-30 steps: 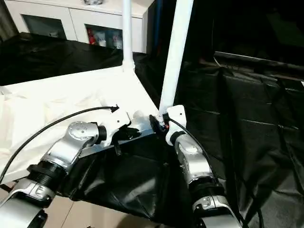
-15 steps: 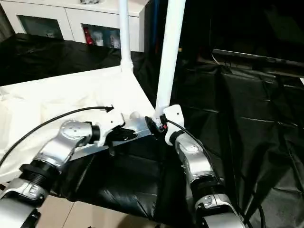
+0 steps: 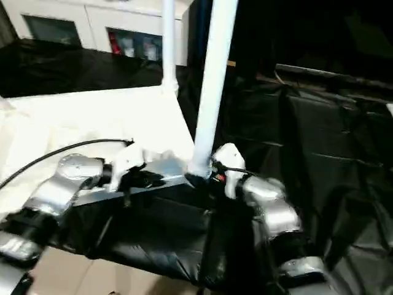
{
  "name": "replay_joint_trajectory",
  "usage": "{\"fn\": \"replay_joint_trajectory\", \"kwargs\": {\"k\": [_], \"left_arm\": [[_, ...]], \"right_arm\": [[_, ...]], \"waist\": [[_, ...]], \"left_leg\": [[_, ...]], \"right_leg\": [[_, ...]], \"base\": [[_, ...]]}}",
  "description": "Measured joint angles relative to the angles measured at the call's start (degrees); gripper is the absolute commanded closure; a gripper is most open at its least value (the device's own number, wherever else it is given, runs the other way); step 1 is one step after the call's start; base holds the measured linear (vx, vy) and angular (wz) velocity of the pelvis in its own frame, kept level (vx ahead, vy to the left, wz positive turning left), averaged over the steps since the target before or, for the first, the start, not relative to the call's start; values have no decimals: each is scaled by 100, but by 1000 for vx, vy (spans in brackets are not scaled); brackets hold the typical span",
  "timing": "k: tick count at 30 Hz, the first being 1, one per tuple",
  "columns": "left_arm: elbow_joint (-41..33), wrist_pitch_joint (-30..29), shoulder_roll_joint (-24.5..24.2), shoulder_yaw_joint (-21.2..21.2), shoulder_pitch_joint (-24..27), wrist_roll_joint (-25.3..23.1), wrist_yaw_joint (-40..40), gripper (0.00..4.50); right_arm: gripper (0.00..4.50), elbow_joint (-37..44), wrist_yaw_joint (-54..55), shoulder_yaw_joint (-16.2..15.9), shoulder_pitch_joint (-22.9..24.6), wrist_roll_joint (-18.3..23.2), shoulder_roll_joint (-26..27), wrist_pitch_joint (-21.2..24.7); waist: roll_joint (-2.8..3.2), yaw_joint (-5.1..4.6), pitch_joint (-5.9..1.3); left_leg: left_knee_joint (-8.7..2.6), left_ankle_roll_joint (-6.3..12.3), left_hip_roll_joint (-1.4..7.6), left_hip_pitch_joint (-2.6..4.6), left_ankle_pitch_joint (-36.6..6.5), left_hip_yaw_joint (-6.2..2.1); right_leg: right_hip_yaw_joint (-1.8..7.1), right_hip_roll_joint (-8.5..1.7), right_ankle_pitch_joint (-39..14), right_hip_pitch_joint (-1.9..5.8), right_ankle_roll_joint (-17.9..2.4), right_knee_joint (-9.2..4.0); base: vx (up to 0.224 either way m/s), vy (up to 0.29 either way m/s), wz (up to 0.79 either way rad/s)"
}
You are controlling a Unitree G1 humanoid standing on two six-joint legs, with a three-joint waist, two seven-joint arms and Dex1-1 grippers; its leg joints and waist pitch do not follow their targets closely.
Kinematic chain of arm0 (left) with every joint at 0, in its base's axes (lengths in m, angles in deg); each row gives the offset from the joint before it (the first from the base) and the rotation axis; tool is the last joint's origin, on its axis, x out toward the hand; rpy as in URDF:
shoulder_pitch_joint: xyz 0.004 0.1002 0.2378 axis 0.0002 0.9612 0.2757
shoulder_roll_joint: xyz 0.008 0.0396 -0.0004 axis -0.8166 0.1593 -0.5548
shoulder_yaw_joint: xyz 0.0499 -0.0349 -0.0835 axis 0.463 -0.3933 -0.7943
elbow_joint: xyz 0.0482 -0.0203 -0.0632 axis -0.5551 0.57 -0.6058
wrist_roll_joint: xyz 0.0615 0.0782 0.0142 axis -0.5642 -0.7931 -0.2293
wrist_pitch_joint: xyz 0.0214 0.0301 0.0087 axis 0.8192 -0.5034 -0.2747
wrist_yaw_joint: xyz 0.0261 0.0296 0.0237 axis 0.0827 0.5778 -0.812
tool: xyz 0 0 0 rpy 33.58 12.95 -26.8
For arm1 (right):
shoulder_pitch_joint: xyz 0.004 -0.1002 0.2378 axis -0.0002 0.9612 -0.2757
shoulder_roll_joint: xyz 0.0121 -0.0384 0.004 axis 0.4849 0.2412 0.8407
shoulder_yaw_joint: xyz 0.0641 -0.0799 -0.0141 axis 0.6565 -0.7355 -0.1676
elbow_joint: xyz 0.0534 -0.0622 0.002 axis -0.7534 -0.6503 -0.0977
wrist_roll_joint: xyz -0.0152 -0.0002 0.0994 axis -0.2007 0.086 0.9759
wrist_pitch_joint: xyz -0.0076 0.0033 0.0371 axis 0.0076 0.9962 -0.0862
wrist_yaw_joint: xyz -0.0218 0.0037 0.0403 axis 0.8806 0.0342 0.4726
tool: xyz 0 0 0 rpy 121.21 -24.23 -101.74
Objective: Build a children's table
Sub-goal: Rotate leg to tighten
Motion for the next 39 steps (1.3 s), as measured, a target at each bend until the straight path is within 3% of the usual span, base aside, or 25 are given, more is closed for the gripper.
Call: {"fn": "replay_joint_trajectory", "kwargs": {"k": [6, 14, 17, 25, 33, 38, 39], "left_arm": [[-255, 12, -307, 0, 107, 50, 338, 450], [-446, 51, -443, 21, 201, 37, 409, 450], [-502, 49, -451, 30, 214, -6, 401, 450], [-546, -7, -472, 45, 213, -22, 398, 450], [-486, -219, -407, 60, 150, -82, 301, 450], [-206, -748, 156, 35, -56, -294, -495, 450], [-85, -941, 429, -1, -134, -411, -878, 450]], "right_arm": [[61, -33, -781, -197, -124, 21, -266, 4], [61, -141, -1001, -204, -441, 121, -151, -13], [91, -268, -1074, -244, -529, 110, -87, -53], [168, -453, -1227, -295, -623, 98, -94, -108], [185, -532, -1107, -195, -605, 119, 13, 44], [186, -725, 114, 83, -523, 62, 365, 154], [186, -870, 805, 293, -525, 47, 618, 187]], "waist": [[-183, -3, 11], [-300, -9, -5], [-342, -3, -9], [-391, 1, -17], [-397, 5, -26], [-464, 42, -73], [-474, 38, -89]], "left_leg": [[0, 0, 3, 7, 1, 4], [2, -1, 4, 13, 1, 8], [3, -1, 4, 14, 1, 9], [5, -1, 5, 16, 2, 8], [11, -2, 5, 23, 2, 8], [18, -16, 4, 36, 9, 6], [19, -17, 3, 49, 9, 2]], "right_leg": [[0, -1, -2, -3, 1, 12], [3, -1, -5, -6, 1, 25], [3, -1, -7, -6, 1, 27], [3, -2, -8, -5, 1, 33], [3, -2, -8, 6, -1, 39], [3, -6, -15, 27, 13, 36], [3, -7, -15, 41, 15, 28]], "base": [[0, 0, 0], [0, 0, 0], [0, 0, 0], [0, 0, 0], [0, 0, 0], [0, 0, 0], [0, 0, 0]]}}
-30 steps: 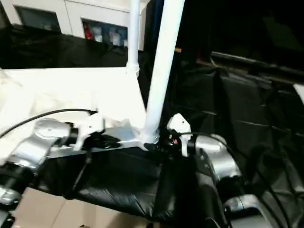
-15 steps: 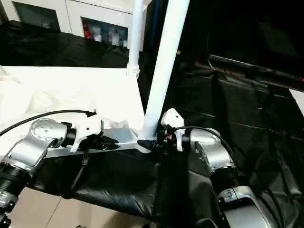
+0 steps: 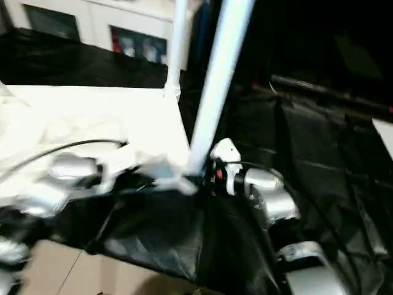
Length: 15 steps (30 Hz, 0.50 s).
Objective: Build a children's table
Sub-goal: Rotate leg to tighten
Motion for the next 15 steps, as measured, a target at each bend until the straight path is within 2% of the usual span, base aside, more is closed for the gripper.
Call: {"fn": "replay_joint_trajectory", "kwargs": {"k": [3, 5, 9, 10, 15], "left_arm": [[266, -321, 564, -9, -145, -157, -775, 450], [494, -382, 891, -23, -218, -174, -1197, 450], [737, -288, 1063, 2, -340, -263, -1429, 450], [749, -270, 1064, 4, -343, -269, -1430, 450], [738, -106, 940, 59, -353, -296, -1328, 450]], "right_arm": [[186, -287, 1373, 401, -96, 16, 463, 66], [186, -499, 2145, 541, -226, -20, 688, 46], [186, -752, 2711, 627, -368, -112, 858, -158], [131, -758, 2732, 627, -369, -126, 864, -196], [87, -768, 2501, 632, -370, -120, 852, -309]], "waist": [[14, -10, -13], [27, -15, -26], [38, -16, -34], [44, -13, -34], [70, -13, -29]], "left_leg": [[1, 1, -14, 43, -1, -16], [0, 2, -28, 53, -2, -27], [-2, 4, -38, 46, -2, -44], [-2, 4, -39, 33, -2, -48], [-3, 4, -39, 0, -2, -81]], "right_leg": [[0, -13, -7, 42, 12, -29], [-3, -22, -14, 51, 23, -38], [-12, -30, -16, 49, 27, -53], [-13, -29, -16, 49, 27, -53], [-26, -25, -15, 38, 27, -50]], "base": [[0, 0, 0], [0, 0, 0], [0, 0, 0], [0, 0, 0], [0, 0, 0]]}}
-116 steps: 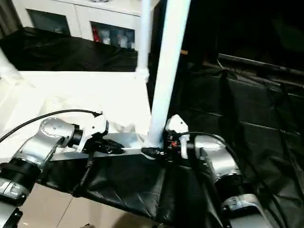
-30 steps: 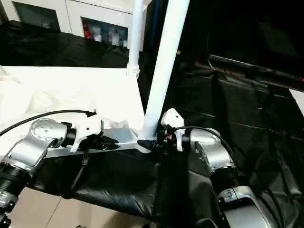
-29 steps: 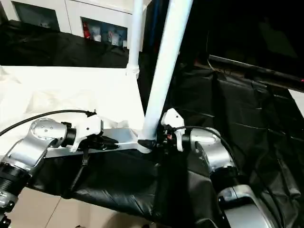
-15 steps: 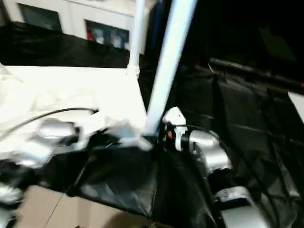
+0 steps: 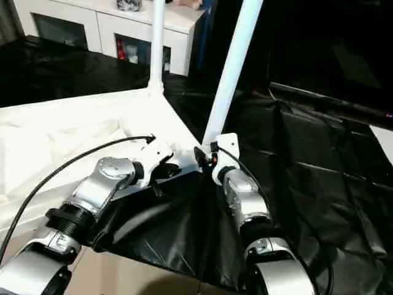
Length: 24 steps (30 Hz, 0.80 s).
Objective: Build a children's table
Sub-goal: Rotate leg to tighten
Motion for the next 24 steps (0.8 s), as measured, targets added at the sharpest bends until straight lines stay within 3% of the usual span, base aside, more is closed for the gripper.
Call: {"fn": "replay_joint_trajectory", "kwargs": {"k": [6, 14, 18, 24], "left_arm": [[-96, 610, -587, 69, 42, 52, 710, 450], [-366, 1076, -1325, 6, 206, 552, 2147, 450], [-376, 1168, -1542, 6, 226, 706, 2635, 450], [-458, 1179, -1703, 68, 287, 828, 3085, 450]], "right_arm": [[38, 47, -1564, -264, 1, 9, -556, -126], [38, 604, -4083, -857, 42, 92, -1469, -39], [38, 724, -4735, -986, 41, 139, -1560, 57], [95, 742, -5132, -1207, 41, 143, -1565, 170]], "waist": [[33, -22, 22], [76, 71, 48], [75, 104, 48], [74, 137, 49]], "left_leg": [[-9, -3, 8, -32, 1, -19], [-29, 51, 14, -73, 22, 5], [-27, 62, 14, -72, 16, 17], [-21, 52, 44, -58, 22, 64]], "right_leg": [[-6, 27, 37, -34, -19, 28], [-7, 34, 7, -84, -76, 39], [-2, 30, 6, -84, -78, 35], [0, 27, 6, -77, -78, 45]], "base": [[0, 0, 0], [0, 0, 0], [0, 0, 0], [0, 0, 0]]}}
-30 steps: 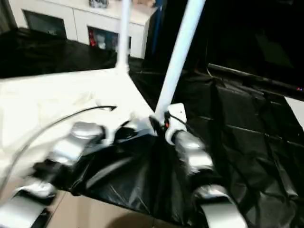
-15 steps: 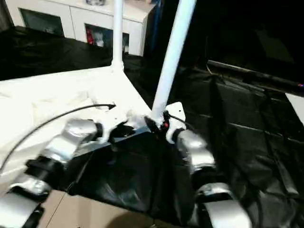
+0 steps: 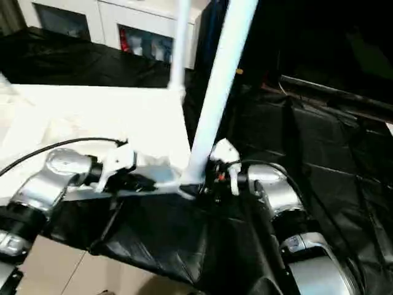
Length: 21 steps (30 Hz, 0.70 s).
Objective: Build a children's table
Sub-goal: Rotate leg to tighten
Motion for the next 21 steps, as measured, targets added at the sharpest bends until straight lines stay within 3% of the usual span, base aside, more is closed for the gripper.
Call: {"fn": "replay_joint_trajectory", "kwargs": {"k": [6, 11, 17, 21], "left_arm": [[15, 22, -93, 4, -2, 50, 233, 450], [167, 69, -71, -5, -37, 36, 170, 450], [473, -285, 313, -112, -271, -287, -801, 450], [879, -432, 856, -106, -493, -508, -1578, 450]], "right_arm": [[152, 199, -52, -56, 95, -5, 15, 90], [177, 282, 287, 124, 288, 65, 182, 165], [181, 102, 2760, 741, 429, 61, 1099, 92], [181, -177, 4158, 1051, 311, 20, 1573, 57]], "waist": [[-2, 11, 1], [4, 7, 5], [48, -67, 25], [127, -40, 42]], "left_leg": [[-1, -8, 15, 12, 4, 17], [-1, -42, 16, 29, -10, 18], [-6, -80, 15, 62, 9, 5], [-7, -80, 11, 113, 9, 1]], "right_leg": [[-1, 2, -1, 1, 1, 5], [0, 2, 0, 20, 1, 6], [2, 3, 3, 36, 31, 2], [4, 3, 3, 84, 32, -13]], "base": [[0, 0, 0], [0, 0, 0], [0, 0, 0], [0, 0, 0]]}}
